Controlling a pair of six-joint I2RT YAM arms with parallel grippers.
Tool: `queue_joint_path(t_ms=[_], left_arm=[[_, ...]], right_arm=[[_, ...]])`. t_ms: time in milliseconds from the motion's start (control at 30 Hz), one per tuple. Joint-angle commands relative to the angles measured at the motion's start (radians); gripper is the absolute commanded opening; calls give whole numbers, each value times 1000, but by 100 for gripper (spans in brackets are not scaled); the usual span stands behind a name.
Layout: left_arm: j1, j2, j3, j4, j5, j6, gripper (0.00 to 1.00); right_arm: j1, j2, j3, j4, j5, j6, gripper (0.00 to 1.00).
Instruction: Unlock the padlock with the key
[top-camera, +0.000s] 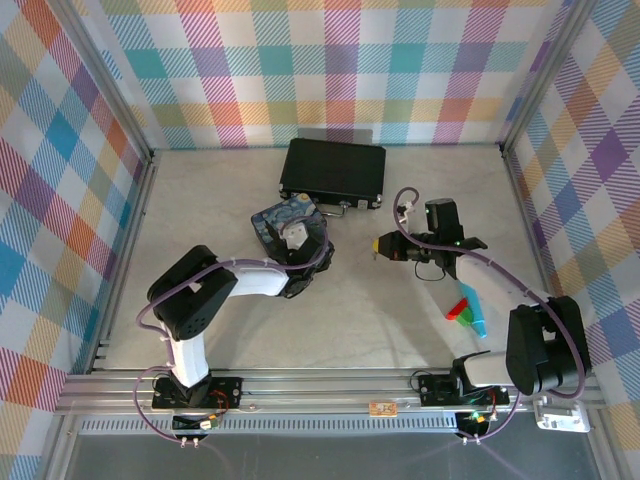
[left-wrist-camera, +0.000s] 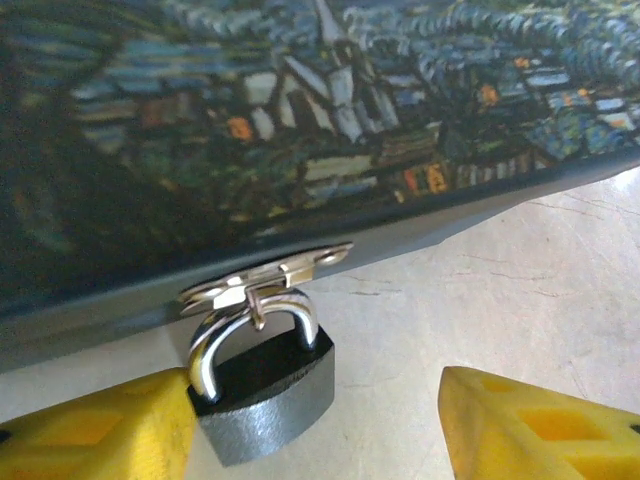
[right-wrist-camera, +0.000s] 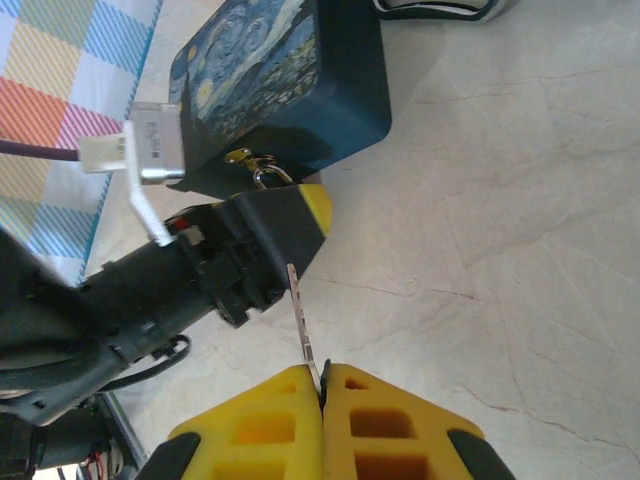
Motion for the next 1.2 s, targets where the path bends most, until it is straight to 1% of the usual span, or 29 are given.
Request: queue_joint_path(t_ms=[0,67,200,333,400,467,533,700,867,1067,1167], left_arm=[[14,44,6,46,-42,7,61],[24,67,11,44,-39,10,60],[34,98,15,71,-51,56,54],[45,111,15,101,-44,104,43],[53,109,17,93,-28,114,34],[55,95,1,86,-21,111,30],[60,81,-26,99,-5,100,27],[75,40,-79,109,68,27,11],[91,-42,-133,123,132,-56,0],[98,-158,-173,135,234,-170,0],[106,-200,-201,176,296,-234,0]], right_arm=[[5,-2,36,5,-77,-14,0],[5,-11,33,6,-78,-8,0],[5,-28,20,12,-76,5,0],[5,-27,15,26,-77,20,0],[5,-20,16,37,-81,27,0],[5,-16,18,40,-76,29,0],[6,-12,20,43,-73,34,0],[5,19,32,40,-81,37,0],[6,43,10,97,-98,74,0],[23,56,-35,143,-103,97,0],[41,68,-74,200,-107,140,0]])
